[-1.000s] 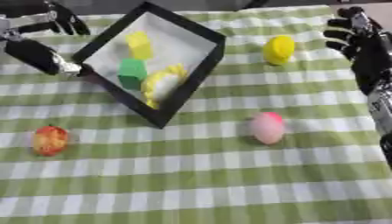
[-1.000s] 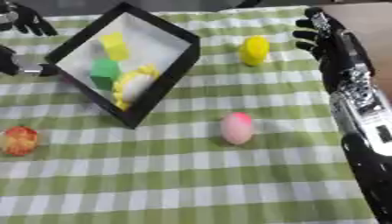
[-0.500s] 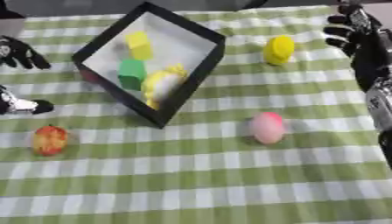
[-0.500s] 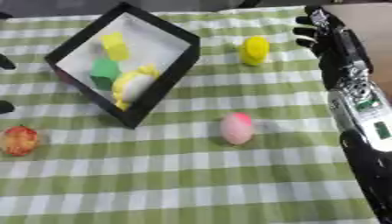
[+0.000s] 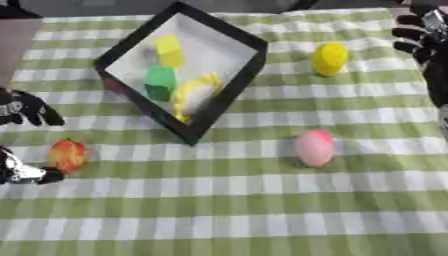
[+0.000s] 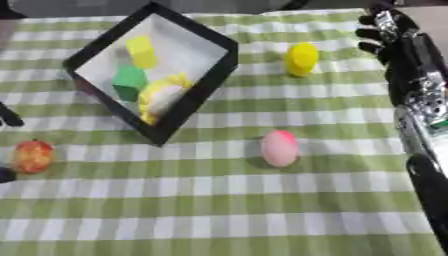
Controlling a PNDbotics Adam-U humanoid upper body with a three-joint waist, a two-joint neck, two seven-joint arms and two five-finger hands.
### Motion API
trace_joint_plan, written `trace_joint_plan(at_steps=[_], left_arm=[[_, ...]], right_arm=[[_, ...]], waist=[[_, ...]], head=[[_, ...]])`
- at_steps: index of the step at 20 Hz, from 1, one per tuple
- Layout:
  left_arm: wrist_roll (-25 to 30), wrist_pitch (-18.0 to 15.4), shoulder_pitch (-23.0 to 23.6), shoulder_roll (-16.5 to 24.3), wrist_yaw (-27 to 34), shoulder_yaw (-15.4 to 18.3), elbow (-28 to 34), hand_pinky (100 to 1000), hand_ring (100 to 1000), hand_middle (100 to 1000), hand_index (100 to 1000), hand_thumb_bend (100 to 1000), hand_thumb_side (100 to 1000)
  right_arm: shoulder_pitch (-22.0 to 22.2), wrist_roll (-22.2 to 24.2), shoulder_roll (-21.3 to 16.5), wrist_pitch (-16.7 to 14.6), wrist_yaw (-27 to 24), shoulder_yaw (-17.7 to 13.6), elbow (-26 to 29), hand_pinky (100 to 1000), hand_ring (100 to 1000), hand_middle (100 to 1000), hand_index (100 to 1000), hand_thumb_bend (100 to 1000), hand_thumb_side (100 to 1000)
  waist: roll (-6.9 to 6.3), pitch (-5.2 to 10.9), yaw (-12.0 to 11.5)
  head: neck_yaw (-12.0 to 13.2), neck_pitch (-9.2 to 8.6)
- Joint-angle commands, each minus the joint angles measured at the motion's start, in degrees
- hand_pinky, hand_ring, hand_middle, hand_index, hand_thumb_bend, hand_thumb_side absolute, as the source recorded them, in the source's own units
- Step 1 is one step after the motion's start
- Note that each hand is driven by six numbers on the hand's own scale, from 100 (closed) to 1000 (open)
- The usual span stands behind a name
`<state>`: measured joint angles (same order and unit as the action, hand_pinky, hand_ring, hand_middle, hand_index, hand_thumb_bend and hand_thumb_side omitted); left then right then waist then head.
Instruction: Pick up objects on the table and place them in the box.
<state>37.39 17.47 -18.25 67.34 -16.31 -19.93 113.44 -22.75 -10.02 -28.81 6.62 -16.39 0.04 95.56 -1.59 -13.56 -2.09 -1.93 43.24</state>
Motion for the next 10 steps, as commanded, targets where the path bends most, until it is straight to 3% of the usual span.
trace_joint_plan(at_steps=[1,10], left_arm=[[-0.96,0.55,0.99,1.77,-0.50,1.36,1.13,805,801,759,847,545,520],[-2.29,2.59,-1.64,-1.89,-6.00,-1.17,-0.78,798,798,756,847,541,478]], right_arm=[[-1.06,0.26,-0.86,0.00,0.34,-0.06,1.20,841,811,767,869,100,740],[-0.90,0.47,-0.47,0.20,0.06,0.09,1.14,840,807,764,868,100,744]], waist=[[0.84,1.55,0.19],[1.10,1.38,0.77]], head=[[0.74,-0.20],[1.11,-0.16]])
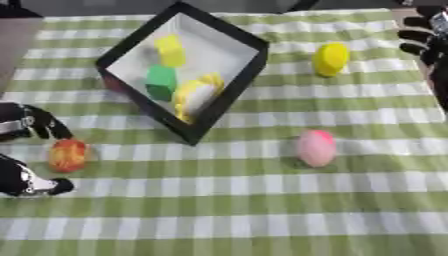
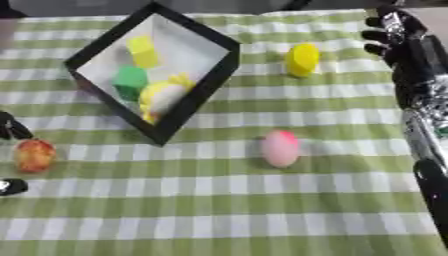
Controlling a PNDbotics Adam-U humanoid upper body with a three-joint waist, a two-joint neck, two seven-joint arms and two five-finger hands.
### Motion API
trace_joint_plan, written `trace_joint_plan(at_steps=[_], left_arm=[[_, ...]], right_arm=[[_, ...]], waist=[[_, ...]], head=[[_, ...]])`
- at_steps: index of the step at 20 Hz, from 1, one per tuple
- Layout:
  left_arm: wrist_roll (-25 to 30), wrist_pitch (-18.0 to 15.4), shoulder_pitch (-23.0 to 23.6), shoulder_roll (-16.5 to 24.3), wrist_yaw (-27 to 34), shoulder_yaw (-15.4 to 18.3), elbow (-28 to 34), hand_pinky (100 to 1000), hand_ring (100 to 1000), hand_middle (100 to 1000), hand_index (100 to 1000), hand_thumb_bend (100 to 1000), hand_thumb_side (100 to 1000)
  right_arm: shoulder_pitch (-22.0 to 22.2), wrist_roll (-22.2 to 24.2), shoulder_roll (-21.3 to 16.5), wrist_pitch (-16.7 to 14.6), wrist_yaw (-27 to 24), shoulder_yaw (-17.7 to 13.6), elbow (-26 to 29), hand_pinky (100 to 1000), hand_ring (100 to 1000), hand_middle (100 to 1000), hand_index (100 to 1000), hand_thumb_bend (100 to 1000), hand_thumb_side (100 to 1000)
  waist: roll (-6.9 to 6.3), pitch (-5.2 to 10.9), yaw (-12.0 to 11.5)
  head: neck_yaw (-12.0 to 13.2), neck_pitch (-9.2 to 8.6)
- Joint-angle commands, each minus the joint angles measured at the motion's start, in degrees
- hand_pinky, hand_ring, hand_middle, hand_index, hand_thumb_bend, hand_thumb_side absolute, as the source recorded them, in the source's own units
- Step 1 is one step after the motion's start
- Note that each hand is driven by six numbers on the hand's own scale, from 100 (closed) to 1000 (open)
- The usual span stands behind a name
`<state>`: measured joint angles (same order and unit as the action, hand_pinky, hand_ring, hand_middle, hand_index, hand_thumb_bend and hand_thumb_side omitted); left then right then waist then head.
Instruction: Pick up objects on the table and place them in the box.
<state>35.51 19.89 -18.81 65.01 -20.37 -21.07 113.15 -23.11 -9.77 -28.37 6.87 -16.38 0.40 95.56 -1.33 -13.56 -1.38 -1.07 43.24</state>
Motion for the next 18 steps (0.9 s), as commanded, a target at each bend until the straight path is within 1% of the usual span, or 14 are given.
trace_joint_plan(at_steps=[1,7,11,18], left_arm=[[-0.54,-0.05,-1.35,0.17,-2.73,-0.19,-0.79,798,799,758,849,546,464],[-2.78,-0.54,-1.98,-0.50,-7.30,0.82,-0.46,797,799,758,851,539,438],[-2.10,-0.68,-2.68,-1.13,-8.44,0.07,-1.82,797,799,758,850,516,414],[-0.43,-1.68,-5.15,-3.08,-10.40,-1.65,-6.84,800,804,762,859,541,408]], right_arm=[[-0.50,0.21,-0.93,-0.05,0.03,-0.30,1.14,840,807,763,867,100,744],[-0.19,0.12,-0.90,0.04,-0.04,-0.39,1.03,839,805,762,867,100,747],[-0.23,0.23,-0.75,0.10,-0.06,-0.29,1.03,838,805,762,867,100,746],[-0.10,0.23,-0.57,0.15,-0.08,-0.25,0.97,838,805,761,866,100,748]], waist=[[0.87,1.35,0.06],[0.89,1.11,-0.13],[0.93,1.11,0.00],[0.88,1.06,0.19]], head=[[0.24,-0.15],[0.14,-0.14],[0.13,-0.33],[0.55,-0.34]])
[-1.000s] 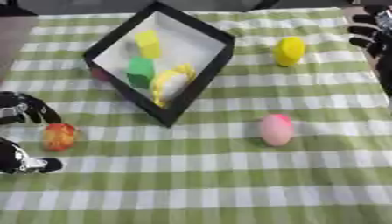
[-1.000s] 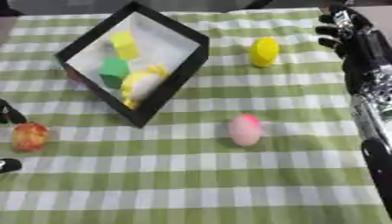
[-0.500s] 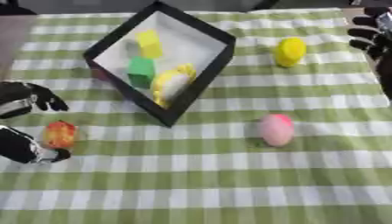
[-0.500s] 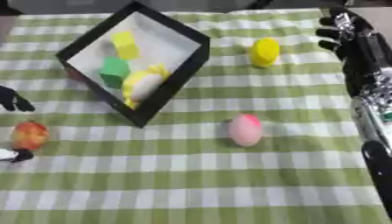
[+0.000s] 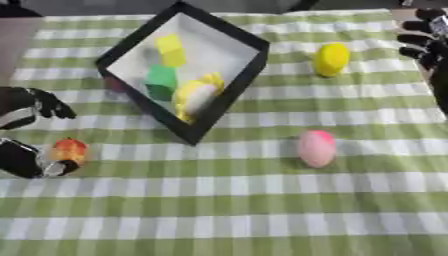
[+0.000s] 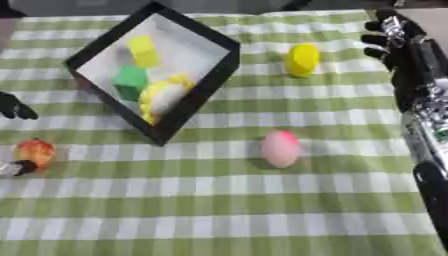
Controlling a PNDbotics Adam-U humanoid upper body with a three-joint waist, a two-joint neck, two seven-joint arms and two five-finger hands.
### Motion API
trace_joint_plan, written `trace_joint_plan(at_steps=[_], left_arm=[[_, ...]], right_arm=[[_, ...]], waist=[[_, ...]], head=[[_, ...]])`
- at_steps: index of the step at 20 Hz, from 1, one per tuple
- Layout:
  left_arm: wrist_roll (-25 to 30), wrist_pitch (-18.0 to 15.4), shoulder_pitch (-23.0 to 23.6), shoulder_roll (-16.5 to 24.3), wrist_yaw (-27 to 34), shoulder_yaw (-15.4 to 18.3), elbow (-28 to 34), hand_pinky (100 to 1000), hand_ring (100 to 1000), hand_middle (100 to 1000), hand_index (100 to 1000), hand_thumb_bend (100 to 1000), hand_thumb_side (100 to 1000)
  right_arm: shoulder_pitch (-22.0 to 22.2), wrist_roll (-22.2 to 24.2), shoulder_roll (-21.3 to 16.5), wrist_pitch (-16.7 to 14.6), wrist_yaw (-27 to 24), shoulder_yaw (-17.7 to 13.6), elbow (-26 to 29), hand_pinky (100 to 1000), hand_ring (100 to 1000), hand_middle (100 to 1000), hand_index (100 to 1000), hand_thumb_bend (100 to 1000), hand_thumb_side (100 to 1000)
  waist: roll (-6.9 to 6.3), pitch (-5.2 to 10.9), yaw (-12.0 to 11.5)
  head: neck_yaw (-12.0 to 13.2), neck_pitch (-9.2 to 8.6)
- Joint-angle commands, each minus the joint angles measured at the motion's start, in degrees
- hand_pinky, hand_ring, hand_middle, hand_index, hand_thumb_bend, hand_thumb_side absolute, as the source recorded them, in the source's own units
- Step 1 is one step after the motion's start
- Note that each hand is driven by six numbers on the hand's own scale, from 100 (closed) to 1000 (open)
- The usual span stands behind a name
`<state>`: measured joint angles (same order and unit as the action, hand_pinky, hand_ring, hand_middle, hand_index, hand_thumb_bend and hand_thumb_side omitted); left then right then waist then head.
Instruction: Pick up objects on the table and place them in the box.
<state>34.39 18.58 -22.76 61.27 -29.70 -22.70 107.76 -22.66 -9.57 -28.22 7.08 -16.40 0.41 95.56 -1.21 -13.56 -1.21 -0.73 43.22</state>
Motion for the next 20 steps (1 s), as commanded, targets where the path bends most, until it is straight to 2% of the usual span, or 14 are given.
trace_joint_plan(at_steps=[1,9,12,15,16,17,18,20], left_arm=[[0.96,-0.60,-1.62,0.27,-1.74,-0.35,-2.49,800,804,762,860,546,405],[1.61,-3.13,-4.89,-3.56,-5.09,-2.64,-11.26,793,796,752,845,536,388],[1.88,-4.06,-6.03,-5.04,-5.40,-3.63,-13.72,788,791,745,812,503,375],[3.24,-5.19,-6.82,-5.46,-5.98,-4.60,-14.38,786,790,743,800,485,348],[3.64,-5.42,-6.96,-5.48,-6.33,-4.74,-14.43,783,788,739,781,453,301],[3.98,-5.59,-7.04,-5.48,-6.76,-4.82,-14.45,783,787,738,772,449,295],[4.28,-5.73,-7.07,-5.49,-7.20,-4.87,-14.44,782,786,737,754,403,249],[4.86,-5.93,-7.05,-5.49,-7.89,-4.92,-14.42,781,786,736,748,384,238]], right_arm=[[-0.50,0.04,-0.68,-0.04,-0.07,-0.25,0.95,838,805,761,866,100,749],[-0.31,0.00,-0.38,0.02,-0.09,-0.31,0.87,838,805,762,866,100,752],[-0.27,0.01,-0.29,0.06,-0.04,-0.33,0.83,837,806,762,866,100,754],[-0.22,-0.05,-0.26,0.08,-0.04,-0.38,0.75,837,806,762,866,100,755],[-0.20,-0.05,-0.24,0.09,-0.05,-0.37,0.73,837,806,762,866,100,756],[-0.18,-0.05,-0.22,0.10,-0.05,-0.37,0.71,837,806,762,866,100,756],[-0.15,-0.04,-0.20,0.12,-0.04,-0.36,0.68,837,806,762,866,100,756],[-0.13,-0.03,-0.18,0.13,-0.02,-0.35,0.66,837,806,762,866,100,756]], waist=[[0.75,1.05,0.07],[0.66,0.79,0.19],[0.69,0.67,0.28],[0.65,0.61,0.33],[0.62,0.59,0.33],[0.58,0.57,0.32],[0.55,0.56,0.31],[0.52,0.55,0.31]], head=[[0.35,-0.33],[0.92,-0.25],[0.93,-0.29],[1.04,-0.16],[1.09,-0.14],[1.12,-0.10],[1.15,-0.08],[1.19,-0.05]])
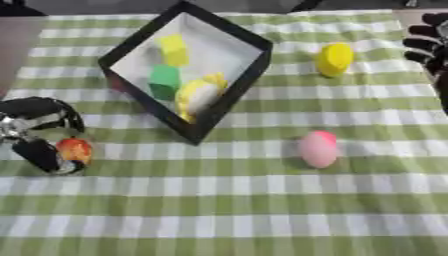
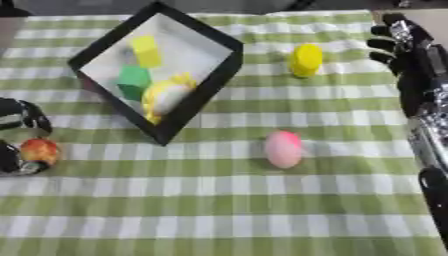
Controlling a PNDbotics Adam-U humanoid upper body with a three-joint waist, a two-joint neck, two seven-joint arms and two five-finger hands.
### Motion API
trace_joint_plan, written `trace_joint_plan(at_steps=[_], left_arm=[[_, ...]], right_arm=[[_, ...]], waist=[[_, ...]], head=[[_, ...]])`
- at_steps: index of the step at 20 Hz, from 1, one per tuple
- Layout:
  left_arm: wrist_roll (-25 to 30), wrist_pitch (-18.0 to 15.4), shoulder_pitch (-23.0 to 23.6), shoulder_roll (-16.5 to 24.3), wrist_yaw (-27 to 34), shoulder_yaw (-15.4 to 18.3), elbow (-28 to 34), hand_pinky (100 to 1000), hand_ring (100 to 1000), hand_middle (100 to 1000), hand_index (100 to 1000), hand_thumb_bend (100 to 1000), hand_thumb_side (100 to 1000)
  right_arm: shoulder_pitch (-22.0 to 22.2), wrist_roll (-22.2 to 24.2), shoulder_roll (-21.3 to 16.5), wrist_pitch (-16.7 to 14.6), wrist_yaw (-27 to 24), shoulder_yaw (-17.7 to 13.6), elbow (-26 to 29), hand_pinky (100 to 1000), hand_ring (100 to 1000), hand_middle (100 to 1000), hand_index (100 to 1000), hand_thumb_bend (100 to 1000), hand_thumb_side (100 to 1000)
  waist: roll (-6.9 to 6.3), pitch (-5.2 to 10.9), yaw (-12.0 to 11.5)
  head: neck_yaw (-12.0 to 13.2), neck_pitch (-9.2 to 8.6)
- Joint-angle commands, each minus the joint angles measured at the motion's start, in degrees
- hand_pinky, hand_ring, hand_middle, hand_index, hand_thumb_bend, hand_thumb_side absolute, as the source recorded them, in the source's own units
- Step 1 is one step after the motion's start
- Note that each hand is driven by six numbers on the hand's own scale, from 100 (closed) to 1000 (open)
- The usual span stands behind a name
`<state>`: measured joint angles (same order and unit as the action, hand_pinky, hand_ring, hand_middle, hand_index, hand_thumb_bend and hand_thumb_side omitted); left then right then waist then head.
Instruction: Pick up objects on the table and place them in the box.
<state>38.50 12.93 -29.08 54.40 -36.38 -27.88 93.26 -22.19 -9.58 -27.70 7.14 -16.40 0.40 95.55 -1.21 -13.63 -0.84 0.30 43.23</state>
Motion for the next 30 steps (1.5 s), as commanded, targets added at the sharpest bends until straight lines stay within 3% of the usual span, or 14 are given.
trace_joint_plan(at_steps=[1,3,4,7,15,19,21,25,30], left_arm=[[0.95,-0.33,-0.71,1.37,-1.38,0.27,0.10,781,786,736,748,384,238],[1.15,-0.37,-0.71,1.36,-1.55,0.30,0.13,781,786,736,748,384,238],[1.32,-0.37,-0.80,1.35,-1.49,0.27,0.31,771,772,712,675,189,100],[1.64,-0.07,-1.08,1.59,-0.91,0.62,2.04,763,764,699,647,126,100],[1.76,1.40,-2.27,5.52,1.56,3.22,12.09,761,757,688,638,123,100],[2.41,1.89,-6.30,6.52,2.81,4.31,17.17,764,758,688,643,131,100],[2.99,2.59,-10.42,5.70,3.26,4.71,18.36,766,758,689,643,126,100],[4.93,3.79,-21.26,-0.61,4.65,3.10,12.95,766,756,689,638,100,100],[4.52,0.53,-31.43,-12.15,2.52,-0.06,-4.59,764,753,686,636,100,100]], right_arm=[[-0.59,-0.02,-0.70,0.08,-0.01,-0.34,0.66,837,806,762,866,100,756],[-0.58,-0.02,-0.70,0.07,-0.01,-0.35,0.65,837,806,762,866,100,756],[-0.61,-0.01,-0.75,0.07,-0.01,-0.35,0.66,837,806,762,866,100,755],[-0.62,-0.01,-0.89,0.05,-0.01,-0.37,0.66,837,806,762,866,100,754],[-0.58,0.00,-1.38,-0.01,0.03,-0.38,0.67,836,807,763,866,100,751],[-0.64,0.02,-1.74,-0.09,0.02,-0.37,0.69,836,807,762,866,100,747],[-0.74,0.14,-1.89,-0.12,0.00,-0.29,0.70,836,807,763,866,100,745],[-0.92,0.28,-2.13,-0.18,-0.07,-0.21,0.72,836,807,763,865,100,736],[-1.72,0.56,-1.96,-0.24,-0.30,0.05,0.88,835,807,762,865,100,727]], waist=[[0.52,0.62,-0.06],[0.52,0.62,-0.07],[0.56,0.64,-0.07],[0.61,0.70,-0.15],[0.27,1.08,-0.38],[0.04,1.50,-0.34],[-0.06,1.76,-0.33],[-0.15,2.23,-0.39],[0.11,2.49,0.46]], head=[[0.17,-0.04],[0.17,-0.03],[0.24,0.01],[0.26,0.07],[0.02,0.07],[0.06,0.25],[0.10,0.39],[0.09,0.57],[0.84,0.47]])
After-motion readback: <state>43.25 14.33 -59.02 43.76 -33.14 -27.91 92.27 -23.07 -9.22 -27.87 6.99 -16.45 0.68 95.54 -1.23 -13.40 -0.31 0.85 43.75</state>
